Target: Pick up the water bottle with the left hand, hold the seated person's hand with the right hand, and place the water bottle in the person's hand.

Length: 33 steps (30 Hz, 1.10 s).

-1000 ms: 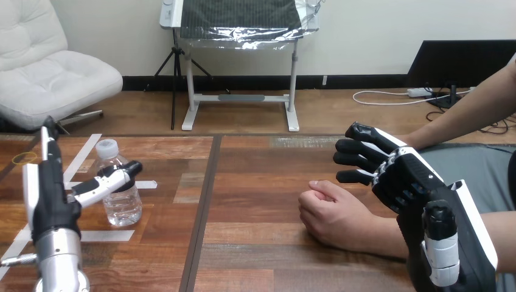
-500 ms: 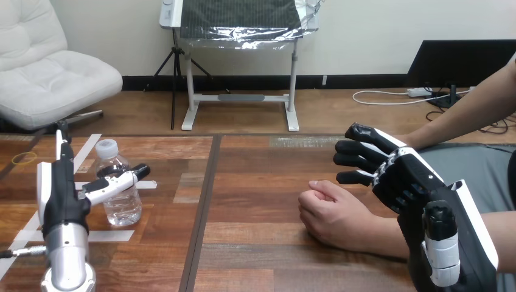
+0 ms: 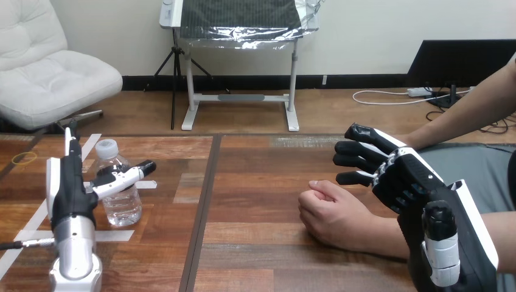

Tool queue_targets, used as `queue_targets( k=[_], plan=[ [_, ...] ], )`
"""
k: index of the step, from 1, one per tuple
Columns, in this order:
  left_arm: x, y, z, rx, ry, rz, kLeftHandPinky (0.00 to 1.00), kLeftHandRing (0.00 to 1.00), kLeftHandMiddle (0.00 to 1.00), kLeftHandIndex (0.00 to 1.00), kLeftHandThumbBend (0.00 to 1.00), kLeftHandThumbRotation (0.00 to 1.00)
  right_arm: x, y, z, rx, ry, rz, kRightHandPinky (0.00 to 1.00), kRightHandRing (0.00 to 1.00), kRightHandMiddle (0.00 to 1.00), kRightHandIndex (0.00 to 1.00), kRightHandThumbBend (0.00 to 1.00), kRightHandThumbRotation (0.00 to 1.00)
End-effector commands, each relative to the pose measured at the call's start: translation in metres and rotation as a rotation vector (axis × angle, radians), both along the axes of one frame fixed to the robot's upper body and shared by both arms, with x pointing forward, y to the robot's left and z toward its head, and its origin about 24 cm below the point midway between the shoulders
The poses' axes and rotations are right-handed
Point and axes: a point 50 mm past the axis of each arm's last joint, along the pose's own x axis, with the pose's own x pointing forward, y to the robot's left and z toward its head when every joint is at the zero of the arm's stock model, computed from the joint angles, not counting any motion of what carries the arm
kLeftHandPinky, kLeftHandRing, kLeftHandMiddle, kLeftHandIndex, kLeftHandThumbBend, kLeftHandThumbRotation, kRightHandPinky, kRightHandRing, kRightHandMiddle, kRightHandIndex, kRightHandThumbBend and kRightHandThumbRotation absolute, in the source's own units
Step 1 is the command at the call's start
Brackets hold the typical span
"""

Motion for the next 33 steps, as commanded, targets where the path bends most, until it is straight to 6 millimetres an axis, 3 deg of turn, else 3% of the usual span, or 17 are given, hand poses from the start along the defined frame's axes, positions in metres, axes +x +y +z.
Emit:
queue_targets(
  k=[1,33],
  plan=[
    [0.025,-0.004,0.026,0.027,-0.078,-0.031,0.94,1.0,1.0,1.0,1.0,0.0,0.006,0.0,0.018,0.005,-0.103,0.008,0.69,0.77,0.78,0.81,0.89,0.97],
    [0.047,-0.008,0.023,-0.127,0.022,0.04,0.95,1.0,1.0,1.0,1.0,0.04,0.005,-0.001,0.019,0.004,-0.103,0.006,0.68,0.77,0.78,0.8,0.9,0.96]
  ],
)
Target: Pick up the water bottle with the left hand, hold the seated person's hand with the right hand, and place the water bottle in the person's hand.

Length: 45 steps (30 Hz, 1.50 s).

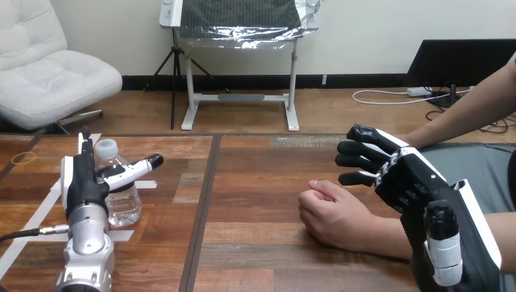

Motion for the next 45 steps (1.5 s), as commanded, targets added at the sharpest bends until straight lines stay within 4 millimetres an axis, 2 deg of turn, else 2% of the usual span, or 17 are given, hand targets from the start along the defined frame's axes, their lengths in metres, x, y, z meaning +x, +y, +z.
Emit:
queue_targets(
  k=[1,32,45],
  plan=[
    [0.0223,-0.0015,0.0281,-0.013,-0.071,0.007,0.95,1.0,1.0,1.0,1.0,0.05,0.0054,0.0014,0.0187,0.009,-0.101,0.016,0.68,0.76,0.78,0.8,0.9,0.96],
    [0.0262,-0.0019,0.0248,-0.098,-0.005,0.035,1.0,1.0,1.0,1.0,1.0,0.05,0.006,0.0021,0.0199,0.011,-0.103,0.03,0.69,0.77,0.78,0.8,0.9,0.95],
    [0.0257,-0.0022,0.0231,-0.098,0.014,0.034,0.97,1.0,1.0,1.0,1.0,0.05,0.0062,0.0026,0.0203,0.008,-0.104,0.029,0.69,0.77,0.78,0.8,0.9,0.96]
  ],
)
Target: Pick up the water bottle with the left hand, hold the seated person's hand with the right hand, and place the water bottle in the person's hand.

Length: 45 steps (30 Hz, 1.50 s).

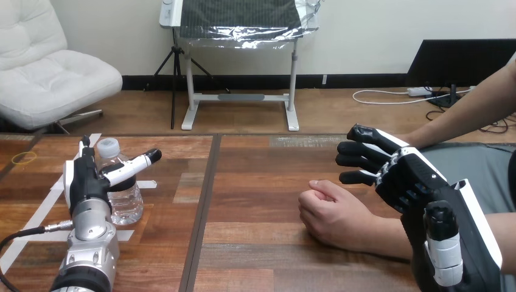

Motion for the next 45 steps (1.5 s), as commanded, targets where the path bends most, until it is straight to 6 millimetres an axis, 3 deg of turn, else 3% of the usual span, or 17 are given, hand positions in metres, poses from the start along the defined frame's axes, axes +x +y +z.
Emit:
queue_targets(
  k=[1,11,29,45],
  plan=[
    [0.0171,-0.0005,0.0241,0.012,-0.064,-0.019,0.97,1.0,1.0,1.0,1.0,0.05,0.0062,0.0029,0.02,0.008,-0.105,0.024,0.69,0.77,0.78,0.8,0.9,0.96],
    [0.0174,-0.0016,0.024,0.044,-0.047,-0.025,0.95,0.98,1.0,1.0,1.0,0.05,0.0061,0.0034,0.021,0.004,-0.111,0.025,0.69,0.77,0.78,0.8,0.9,0.96],
    [0.0184,-0.0055,0.0236,0.085,-0.009,0.002,0.67,0.78,0.82,0.84,0.99,0.09,0.005,0.0032,0.021,0.008,-0.109,0.018,0.69,0.77,0.78,0.8,0.91,0.96],
    [0.0199,-0.0101,0.0248,0.119,0.007,0.056,0.43,0.55,0.63,0.67,0.94,0.01,0.0049,0.0036,0.0221,0.012,-0.109,0.017,0.68,0.77,0.78,0.8,0.92,0.96]
  ],
)
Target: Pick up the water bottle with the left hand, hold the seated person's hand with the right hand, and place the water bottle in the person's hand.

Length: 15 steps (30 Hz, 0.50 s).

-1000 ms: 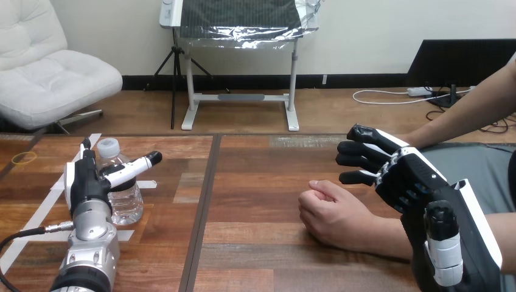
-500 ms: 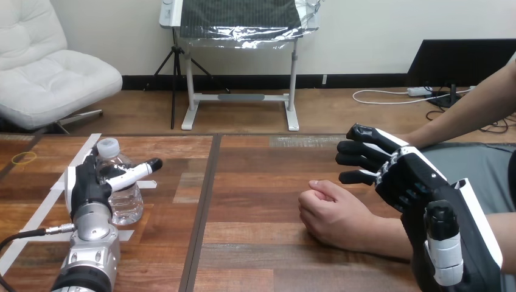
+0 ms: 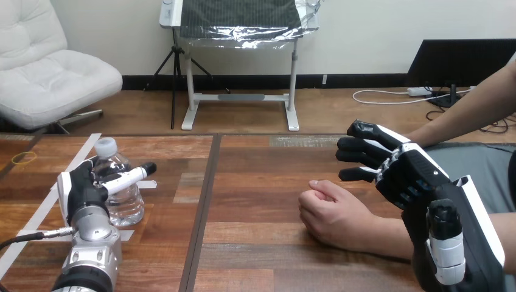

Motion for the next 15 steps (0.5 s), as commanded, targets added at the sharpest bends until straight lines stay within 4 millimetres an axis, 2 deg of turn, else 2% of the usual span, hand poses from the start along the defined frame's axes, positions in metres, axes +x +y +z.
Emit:
queue_targets(
  k=[1,11,15],
  plan=[
    [0.0243,-0.0113,0.0319,0.042,-0.093,-0.027,0.42,0.54,0.61,0.66,0.93,0.01,0.0052,0.0024,0.0169,0.014,-0.09,0.014,0.68,0.77,0.78,0.8,0.92,0.96],
    [0.0241,-0.0132,0.0321,0.052,-0.105,0.0,0.34,0.4,0.45,0.55,0.81,0.0,0.0049,0.0021,0.017,0.012,-0.091,0.009,0.68,0.77,0.78,0.8,0.92,0.97],
    [0.0242,-0.014,0.0325,0.052,-0.112,0.007,0.32,0.37,0.43,0.51,0.76,0.0,0.0046,0.0022,0.017,0.013,-0.09,0.009,0.68,0.78,0.78,0.8,0.92,0.97]
  ],
)
